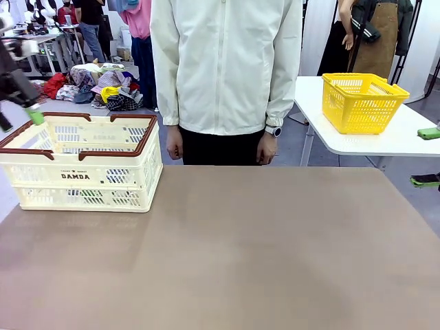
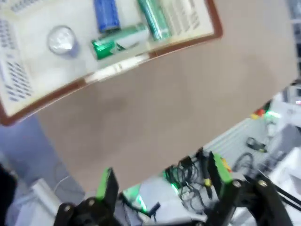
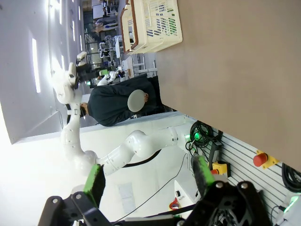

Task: Place the drinks into the Shopping basket.
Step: Pick up one drink and place it into the Shopping basket.

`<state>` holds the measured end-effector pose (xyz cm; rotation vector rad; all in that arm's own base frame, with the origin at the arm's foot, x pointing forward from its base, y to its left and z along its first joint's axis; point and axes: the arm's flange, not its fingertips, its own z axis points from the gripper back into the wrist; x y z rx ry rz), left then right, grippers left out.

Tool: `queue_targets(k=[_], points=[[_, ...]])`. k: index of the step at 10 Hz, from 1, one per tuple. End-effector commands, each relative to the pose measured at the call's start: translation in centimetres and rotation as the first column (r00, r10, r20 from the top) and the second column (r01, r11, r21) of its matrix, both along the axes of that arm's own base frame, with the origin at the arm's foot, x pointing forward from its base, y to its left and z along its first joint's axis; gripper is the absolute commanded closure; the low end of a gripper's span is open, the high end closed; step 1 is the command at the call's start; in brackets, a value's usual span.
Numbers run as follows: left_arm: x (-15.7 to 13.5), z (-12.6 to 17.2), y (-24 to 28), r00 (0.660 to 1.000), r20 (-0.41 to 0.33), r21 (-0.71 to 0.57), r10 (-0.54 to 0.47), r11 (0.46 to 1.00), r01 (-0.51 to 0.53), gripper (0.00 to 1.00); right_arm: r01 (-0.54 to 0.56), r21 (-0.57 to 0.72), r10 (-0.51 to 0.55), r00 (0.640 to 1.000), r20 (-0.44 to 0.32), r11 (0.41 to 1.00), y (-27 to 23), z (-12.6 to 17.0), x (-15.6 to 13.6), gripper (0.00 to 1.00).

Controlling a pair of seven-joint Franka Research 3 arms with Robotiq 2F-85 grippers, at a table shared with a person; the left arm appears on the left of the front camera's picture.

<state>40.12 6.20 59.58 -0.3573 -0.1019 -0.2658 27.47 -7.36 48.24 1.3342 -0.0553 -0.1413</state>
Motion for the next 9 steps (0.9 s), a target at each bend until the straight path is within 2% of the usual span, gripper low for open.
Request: queue_targets(k=[1,2,3,4,5,6,7,9], points=[[-1.7,-1.8,5.2,0.993,0.039,-0.478,0.112,0.875,-0.080,0.00,-0.004,0.009,0.004,1.000,0.000,1.000,-0.1,0.5,0.0,0.00],[-1.2,-2.9,7.9,0.982,-0.029,-0.712,0.186,0.686,-0.151,0.00,-0.004,0.009,0.004,1.000,0.000,1.000,-0.1,0.5,0.0,0.00],[-0.9,-4.6,9.9,0.980,-0.092,-0.827,0.179,0.534,-0.175,0.00,-0.004,0.009,0.004,1.000,0.000,1.000,-0.1,0.5,0.0,0.00],[-0.7,-6.5,12.1,0.988,-0.117,-0.905,0.102,0.398,-0.148,0.00,-0.004,0.009,0.004,1.000,0.000,1.000,-0.1,0.5,0.0,0.00],[-0.1,-7.6,13.4,0.993,-0.113,-0.938,0.047,0.325,-0.122,0.00,-0.004,0.009,0.004,1.000,0.000,1.000,-0.1,0.5,0.0,0.00],[1.1,-8.4,14.1,0.993,-0.117,-0.946,0.018,0.304,-0.117,0.00,-0.004,0.009,0.004,1.000,0.000,1.000,-0.1,0.5,0.0,0.00],[-2.2,-7.2,12.6,0.986,-0.057,-0.732,0.155,0.666,-0.147,0.00,-0.004,0.009,0.004,1.000,0.000,1.000,-0.1,0.5,0.0,0.00],[-2.2,-7.2,12.6,0.986,-0.057,-0.732,0.155,0.666,-0.147,0.00,-0.004,0.009,0.004,1.000,0.000,1.000,-0.1,0.5,0.0,0.00]])
